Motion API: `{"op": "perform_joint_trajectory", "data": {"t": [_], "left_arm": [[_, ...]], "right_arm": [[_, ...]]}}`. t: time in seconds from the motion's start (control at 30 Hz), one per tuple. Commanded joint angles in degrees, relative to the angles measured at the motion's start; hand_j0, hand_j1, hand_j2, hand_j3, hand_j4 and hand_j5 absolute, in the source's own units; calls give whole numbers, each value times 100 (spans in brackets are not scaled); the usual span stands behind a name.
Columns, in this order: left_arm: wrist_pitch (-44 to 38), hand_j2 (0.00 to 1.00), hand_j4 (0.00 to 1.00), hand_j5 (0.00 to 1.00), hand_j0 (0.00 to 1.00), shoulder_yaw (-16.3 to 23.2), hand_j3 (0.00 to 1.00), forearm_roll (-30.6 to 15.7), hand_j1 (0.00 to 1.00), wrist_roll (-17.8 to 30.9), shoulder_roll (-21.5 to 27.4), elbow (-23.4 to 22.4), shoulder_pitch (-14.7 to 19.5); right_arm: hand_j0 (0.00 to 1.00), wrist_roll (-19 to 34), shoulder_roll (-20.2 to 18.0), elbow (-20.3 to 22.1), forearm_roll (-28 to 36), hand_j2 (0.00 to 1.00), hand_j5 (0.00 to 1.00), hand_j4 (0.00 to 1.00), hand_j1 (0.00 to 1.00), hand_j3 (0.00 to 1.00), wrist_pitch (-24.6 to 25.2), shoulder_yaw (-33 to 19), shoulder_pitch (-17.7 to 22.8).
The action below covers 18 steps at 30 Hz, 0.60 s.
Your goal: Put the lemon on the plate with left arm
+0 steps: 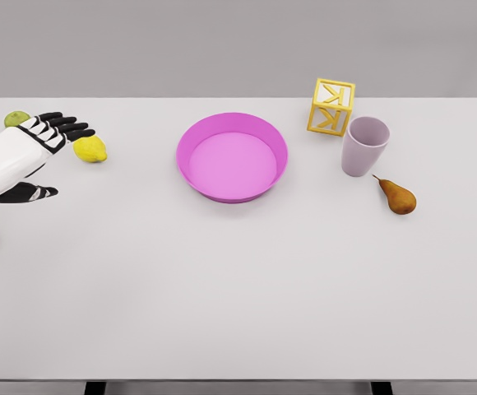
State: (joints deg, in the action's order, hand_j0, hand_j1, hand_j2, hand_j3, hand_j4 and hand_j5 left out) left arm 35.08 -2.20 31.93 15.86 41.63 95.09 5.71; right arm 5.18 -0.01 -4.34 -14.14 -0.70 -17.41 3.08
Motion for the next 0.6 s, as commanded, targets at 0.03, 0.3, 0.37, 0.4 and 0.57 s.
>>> {"op": "perform_joint_trajectory", "data": {"t": [0.03, 0.3, 0.37, 0.4, 0.57], "left_arm": [[-8, 100, 100, 100, 100, -9, 100, -38, 100, -4, 3, 0, 0], [-8, 100, 100, 100, 100, -26, 100, -38, 100, 40, -6, -623, 298], [-8, 100, 100, 100, 100, 26, 100, -12, 100, 391, -32, -1212, 641], [-8, 100, 100, 100, 100, 88, 100, -12, 100, 778, -59, -1502, 843], [-8, 100, 100, 100, 100, 870, 100, -29, 100, 1914, -59, -2179, 1749]], "right_arm": [[100, 1, 1, -6, -1, 100, 100, 100, 100, 100, 0, 1, 0], [100, 1, 1, -6, -1, 100, 100, 100, 100, 100, 0, 1, 0], [100, 1, 1, -6, -1, 100, 100, 100, 100, 100, 0, 1, 0], [100, 1, 1, -6, -1, 100, 100, 100, 100, 100, 0, 1, 0], [100, 1, 1, 3, -1, 100, 100, 100, 100, 100, 0, 1, 0]]}}
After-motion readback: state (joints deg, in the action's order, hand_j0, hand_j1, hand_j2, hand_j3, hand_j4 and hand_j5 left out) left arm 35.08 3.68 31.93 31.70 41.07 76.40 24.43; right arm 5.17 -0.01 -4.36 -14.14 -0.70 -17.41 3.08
